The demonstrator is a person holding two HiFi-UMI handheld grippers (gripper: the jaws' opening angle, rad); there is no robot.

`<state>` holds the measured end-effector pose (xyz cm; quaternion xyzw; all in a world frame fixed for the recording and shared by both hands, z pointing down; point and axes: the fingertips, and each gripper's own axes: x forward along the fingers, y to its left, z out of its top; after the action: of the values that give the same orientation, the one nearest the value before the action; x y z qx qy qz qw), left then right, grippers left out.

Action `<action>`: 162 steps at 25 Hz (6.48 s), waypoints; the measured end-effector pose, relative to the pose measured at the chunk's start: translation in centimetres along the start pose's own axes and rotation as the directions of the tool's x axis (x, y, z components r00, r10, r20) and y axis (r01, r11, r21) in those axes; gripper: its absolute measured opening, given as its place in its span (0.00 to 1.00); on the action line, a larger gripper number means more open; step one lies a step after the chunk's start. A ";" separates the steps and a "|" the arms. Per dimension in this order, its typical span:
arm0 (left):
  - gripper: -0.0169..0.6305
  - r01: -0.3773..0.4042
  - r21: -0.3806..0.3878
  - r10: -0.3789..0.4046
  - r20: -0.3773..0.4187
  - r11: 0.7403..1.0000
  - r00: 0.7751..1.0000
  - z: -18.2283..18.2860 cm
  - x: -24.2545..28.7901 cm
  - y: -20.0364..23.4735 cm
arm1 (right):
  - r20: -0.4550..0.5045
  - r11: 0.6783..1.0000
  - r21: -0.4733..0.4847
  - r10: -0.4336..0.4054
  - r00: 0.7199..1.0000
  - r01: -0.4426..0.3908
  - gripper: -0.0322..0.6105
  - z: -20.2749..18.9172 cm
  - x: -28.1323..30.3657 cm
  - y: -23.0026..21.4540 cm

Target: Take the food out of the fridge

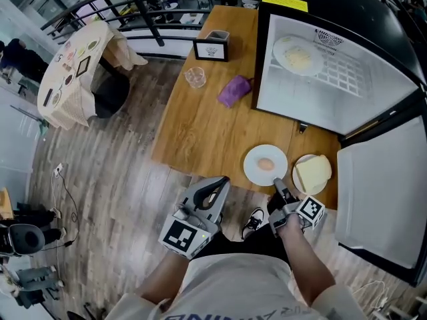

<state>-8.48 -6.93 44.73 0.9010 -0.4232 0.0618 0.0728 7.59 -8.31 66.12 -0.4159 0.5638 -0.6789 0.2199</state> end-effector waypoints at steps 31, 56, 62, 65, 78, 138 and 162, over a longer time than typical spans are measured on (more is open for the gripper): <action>0.04 0.078 -0.049 -0.079 -0.014 0.996 0.997 0.2 2.2 -0.6 | -0.210 0.948 -0.036 -0.316 0.925 0.315 0.30 -3.7 -0.6 -4.3; 0.04 0.227 0.013 -0.227 0.051 0.974 0.972 4.8 7.1 -1.0 | 0.091 0.746 -0.654 -0.082 0.993 0.121 0.09 1.7 -4.7 13.9; 0.04 0.268 0.052 -0.272 0.087 0.962 0.958 7.7 8.4 -0.8 | 0.198 0.578 -0.808 0.086 0.976 0.113 0.08 3.7 -6.1 20.9; 0.04 0.281 0.072 -0.287 0.100 0.957 0.953 9.0 8.7 -0.8 | 0.224 0.508 -0.853 0.150 0.963 0.119 0.08 4.5 -6.8 24.0; 0.04 0.316 0.131 -0.332 0.124 0.939 0.935 12.1 9.3 -0.3 | 0.267 0.483 -0.865 0.219 0.938 0.134 0.08 5.5 -6.9 28.9; 0.04 0.224 0.026 -0.226 0.152 0.974 0.962 9.9 5.6 9.1 | 0.399 0.991 0.024 0.110 0.910 -0.130 0.10 18.4 10.8 26.4; 0.04 0.405 0.062 -0.409 0.151 0.912 0.900 9.8 4.8 9.2 | 0.556 0.966 -0.076 0.247 0.794 -0.248 0.09 12.0 -0.5 27.5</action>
<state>-12.11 -18.16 36.63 0.9724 -0.2293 -0.0218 0.0368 12.94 -22.35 40.08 -0.5193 0.5233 -0.4924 0.4626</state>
